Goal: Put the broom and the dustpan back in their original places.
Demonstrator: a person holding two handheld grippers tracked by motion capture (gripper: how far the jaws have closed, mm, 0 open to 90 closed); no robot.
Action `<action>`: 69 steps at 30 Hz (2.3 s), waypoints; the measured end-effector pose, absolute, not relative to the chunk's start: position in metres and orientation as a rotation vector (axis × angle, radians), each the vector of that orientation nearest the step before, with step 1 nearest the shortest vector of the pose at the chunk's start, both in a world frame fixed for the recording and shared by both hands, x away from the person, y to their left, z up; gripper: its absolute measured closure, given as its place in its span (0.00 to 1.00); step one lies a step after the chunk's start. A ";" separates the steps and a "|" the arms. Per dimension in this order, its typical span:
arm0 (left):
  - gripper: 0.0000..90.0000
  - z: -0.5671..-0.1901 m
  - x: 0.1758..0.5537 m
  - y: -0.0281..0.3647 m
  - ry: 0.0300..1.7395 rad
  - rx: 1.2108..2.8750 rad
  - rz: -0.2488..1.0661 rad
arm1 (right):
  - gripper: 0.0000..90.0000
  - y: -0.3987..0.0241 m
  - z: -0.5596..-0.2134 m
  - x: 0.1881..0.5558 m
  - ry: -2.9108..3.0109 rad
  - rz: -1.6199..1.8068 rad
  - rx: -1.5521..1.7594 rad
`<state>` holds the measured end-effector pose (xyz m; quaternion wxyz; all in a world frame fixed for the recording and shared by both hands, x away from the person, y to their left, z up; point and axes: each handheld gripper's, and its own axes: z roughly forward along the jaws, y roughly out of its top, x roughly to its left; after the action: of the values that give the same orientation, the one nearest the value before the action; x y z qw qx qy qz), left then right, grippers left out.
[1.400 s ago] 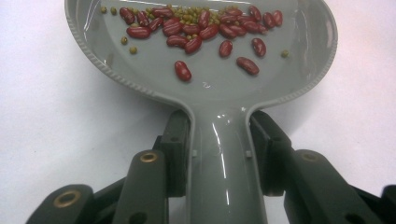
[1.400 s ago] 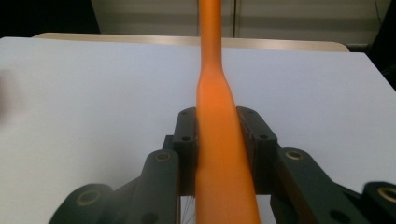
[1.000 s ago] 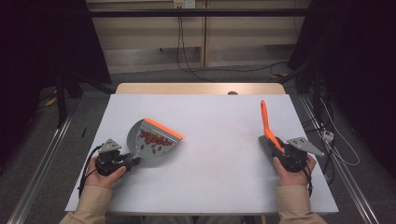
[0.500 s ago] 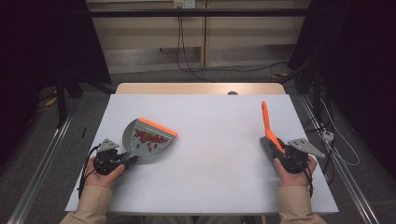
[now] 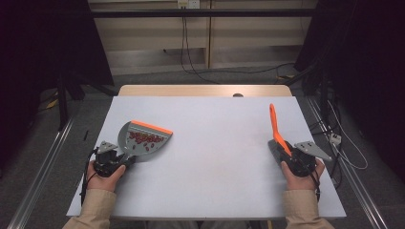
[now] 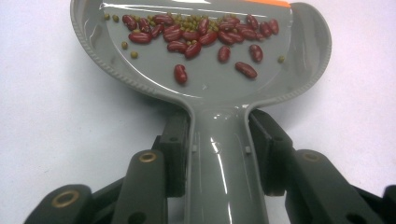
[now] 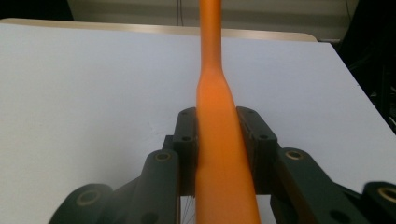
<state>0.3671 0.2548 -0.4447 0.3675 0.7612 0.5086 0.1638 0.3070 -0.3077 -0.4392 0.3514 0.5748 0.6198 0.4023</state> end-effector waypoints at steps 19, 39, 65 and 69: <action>0.55 -0.440 0.350 0.236 1.199 1.958 0.329 | 0.79 -0.293 -0.441 0.306 1.623 1.031 1.454; 0.40 -0.434 0.344 0.230 1.127 1.910 0.272 | 0.52 -0.265 -0.441 0.308 1.707 1.229 1.415; 0.10 -0.425 0.339 0.245 0.892 1.805 0.300 | 0.20 -0.279 -0.441 0.286 1.831 1.316 1.353; 0.10 -0.426 0.338 0.248 0.889 1.803 0.294 | 0.19 -0.285 -0.443 0.283 1.839 1.316 1.356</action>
<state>0.3378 0.2481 -0.4263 0.5269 0.7542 0.3720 0.1228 0.2835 -0.2845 -0.4432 0.2499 0.4979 0.6753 0.4833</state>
